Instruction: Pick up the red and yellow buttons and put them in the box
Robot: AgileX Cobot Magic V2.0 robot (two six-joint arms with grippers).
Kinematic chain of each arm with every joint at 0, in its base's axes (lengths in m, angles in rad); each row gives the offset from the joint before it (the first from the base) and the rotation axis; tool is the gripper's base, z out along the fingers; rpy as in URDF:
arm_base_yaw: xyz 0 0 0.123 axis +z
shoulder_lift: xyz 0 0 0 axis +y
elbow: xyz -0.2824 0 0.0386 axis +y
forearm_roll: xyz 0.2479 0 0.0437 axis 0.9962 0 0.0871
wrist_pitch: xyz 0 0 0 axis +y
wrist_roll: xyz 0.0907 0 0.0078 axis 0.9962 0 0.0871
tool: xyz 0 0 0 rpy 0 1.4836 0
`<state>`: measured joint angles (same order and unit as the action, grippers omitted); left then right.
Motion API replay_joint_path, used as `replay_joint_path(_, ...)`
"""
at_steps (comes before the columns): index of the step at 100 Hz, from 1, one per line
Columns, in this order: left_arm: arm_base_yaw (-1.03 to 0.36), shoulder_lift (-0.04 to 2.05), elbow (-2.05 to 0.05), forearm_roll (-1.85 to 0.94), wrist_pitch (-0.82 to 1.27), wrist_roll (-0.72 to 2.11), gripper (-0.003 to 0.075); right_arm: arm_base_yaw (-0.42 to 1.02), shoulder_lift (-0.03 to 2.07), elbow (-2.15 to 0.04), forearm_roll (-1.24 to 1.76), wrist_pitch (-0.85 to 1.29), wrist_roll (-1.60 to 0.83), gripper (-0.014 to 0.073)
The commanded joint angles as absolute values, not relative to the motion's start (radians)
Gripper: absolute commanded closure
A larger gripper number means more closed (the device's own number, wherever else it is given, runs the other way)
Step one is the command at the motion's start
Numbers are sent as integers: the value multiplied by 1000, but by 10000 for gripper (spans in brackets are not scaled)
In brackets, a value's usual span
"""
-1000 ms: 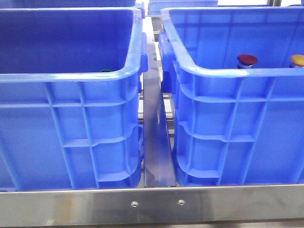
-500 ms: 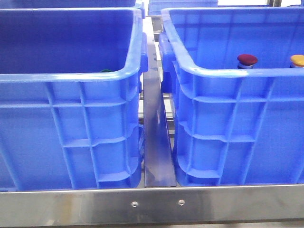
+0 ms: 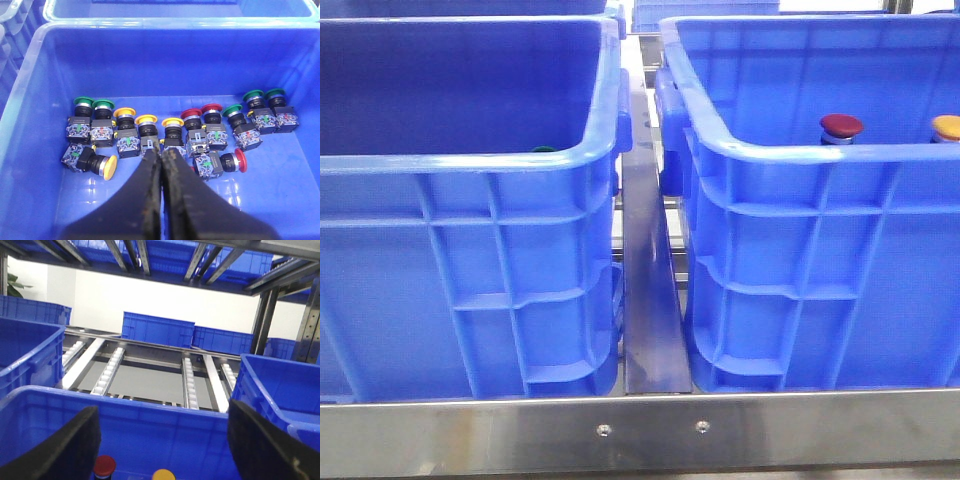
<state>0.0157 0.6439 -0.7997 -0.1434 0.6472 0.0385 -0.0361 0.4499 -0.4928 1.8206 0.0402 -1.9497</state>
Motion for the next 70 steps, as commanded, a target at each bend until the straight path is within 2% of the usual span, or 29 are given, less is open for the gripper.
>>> replay_joint_path(1,17,643,-827,-157,582,36,739,-35,445,-518,1935,60,-1946,115)
replay_joint_path(9,17,643,-827,-157,580,36,739,-35,446,-518,1935,61,-1946,237)
replay_joint_path(21,17,643,-827,-157,580,36,739,-35,447,-518,1935,64,-1946,493)
replay_joint_path(33,17,643,-827,-157,580,36,739,-35,449,-518,1935,64,-1946,699)
replay_joint_path(70,17,643,-827,-157,580,36,739,-35,449,-518,1935,64,-1946,690)
